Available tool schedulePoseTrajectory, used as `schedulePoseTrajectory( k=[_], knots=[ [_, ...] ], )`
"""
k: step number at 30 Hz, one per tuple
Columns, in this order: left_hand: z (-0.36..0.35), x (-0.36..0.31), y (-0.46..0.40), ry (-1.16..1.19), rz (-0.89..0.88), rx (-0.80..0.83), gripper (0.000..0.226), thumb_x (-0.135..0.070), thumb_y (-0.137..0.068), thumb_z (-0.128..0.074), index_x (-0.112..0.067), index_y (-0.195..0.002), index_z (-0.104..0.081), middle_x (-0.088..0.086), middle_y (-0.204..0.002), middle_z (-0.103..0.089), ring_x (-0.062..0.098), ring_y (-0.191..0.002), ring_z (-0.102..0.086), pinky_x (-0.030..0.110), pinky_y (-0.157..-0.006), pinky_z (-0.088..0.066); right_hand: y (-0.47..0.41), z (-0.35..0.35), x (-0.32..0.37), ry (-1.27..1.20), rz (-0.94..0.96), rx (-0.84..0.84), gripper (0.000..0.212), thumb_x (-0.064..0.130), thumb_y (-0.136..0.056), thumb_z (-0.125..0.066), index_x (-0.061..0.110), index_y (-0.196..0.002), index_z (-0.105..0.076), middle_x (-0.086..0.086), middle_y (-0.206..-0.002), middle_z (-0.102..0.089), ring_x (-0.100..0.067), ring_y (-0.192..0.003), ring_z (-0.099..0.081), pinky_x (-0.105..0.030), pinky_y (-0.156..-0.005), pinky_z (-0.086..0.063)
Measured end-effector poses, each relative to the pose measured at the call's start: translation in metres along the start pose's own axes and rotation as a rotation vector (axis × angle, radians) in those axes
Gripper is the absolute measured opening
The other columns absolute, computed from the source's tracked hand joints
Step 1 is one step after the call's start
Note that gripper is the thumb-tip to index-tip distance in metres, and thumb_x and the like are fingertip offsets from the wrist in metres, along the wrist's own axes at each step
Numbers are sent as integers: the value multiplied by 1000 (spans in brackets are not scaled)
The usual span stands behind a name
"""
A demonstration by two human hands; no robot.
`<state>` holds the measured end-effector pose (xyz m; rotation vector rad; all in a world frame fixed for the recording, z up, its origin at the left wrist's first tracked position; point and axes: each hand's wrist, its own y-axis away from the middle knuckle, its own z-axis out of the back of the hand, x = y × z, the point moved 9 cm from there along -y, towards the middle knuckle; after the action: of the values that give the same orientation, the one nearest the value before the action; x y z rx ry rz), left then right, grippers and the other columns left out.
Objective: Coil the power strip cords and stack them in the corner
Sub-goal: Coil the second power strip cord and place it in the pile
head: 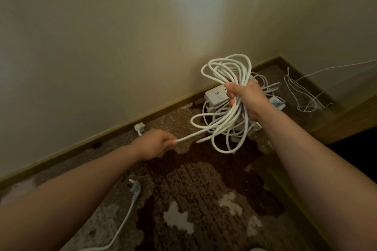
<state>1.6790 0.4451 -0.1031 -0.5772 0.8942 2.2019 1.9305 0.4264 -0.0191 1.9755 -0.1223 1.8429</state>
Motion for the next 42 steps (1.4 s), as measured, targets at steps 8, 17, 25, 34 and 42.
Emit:
schedulePoseTrajectory(
  k=[8, 17, 25, 34, 42],
  knots=[
    [39, 18, 2, 187, 53, -191, 10, -30, -82, -70, -36, -75, -66, -14, -62, -63, 2, -59, -56, 23, -57, -42, 2, -4, 9, 98, 52, 83, 11, 15, -94, -66, 14, -83, -65, -3, -54, -49, -17, -41, -45, -30, -48, -45],
    [84, -22, 4, 81, 72, -549, 63, -33, -71, -78, -39, -116, -35, -6, -69, -59, 8, -62, -55, 25, -52, -35, 17, -58, -8, 479, -19, 329, 17, 15, -92, -69, 17, -75, -64, 1, -46, -52, -16, -39, -47, -30, -46, -45],
    [70, -48, -4, -118, 80, -466, 124, -39, -66, -81, -48, -140, 18, -8, -63, -54, 13, -55, -56, 31, -52, -46, 22, -83, -21, 515, -3, 442, 9, 17, -90, -72, 12, -88, -64, 2, -48, -53, -15, -38, -48, -26, -41, -44],
    [89, -48, -7, -377, 58, -623, 80, -51, -76, -67, -25, -143, -31, 4, -95, -71, 28, -85, -67, 35, -64, -47, 35, -90, -29, 397, -85, 575, 35, 23, -93, -66, 24, -58, -64, 0, -47, -50, -17, -40, -47, -30, -49, -48],
    [89, -57, 0, -465, -96, -674, 40, -40, -77, -68, -26, -115, -64, 0, -81, -72, 25, -74, -67, 30, -58, -43, 37, -86, -38, 641, -144, 531, 26, 23, -86, -71, 17, -62, -61, -4, -49, -57, -21, -47, -55, -46, -77, -56]
  ],
)
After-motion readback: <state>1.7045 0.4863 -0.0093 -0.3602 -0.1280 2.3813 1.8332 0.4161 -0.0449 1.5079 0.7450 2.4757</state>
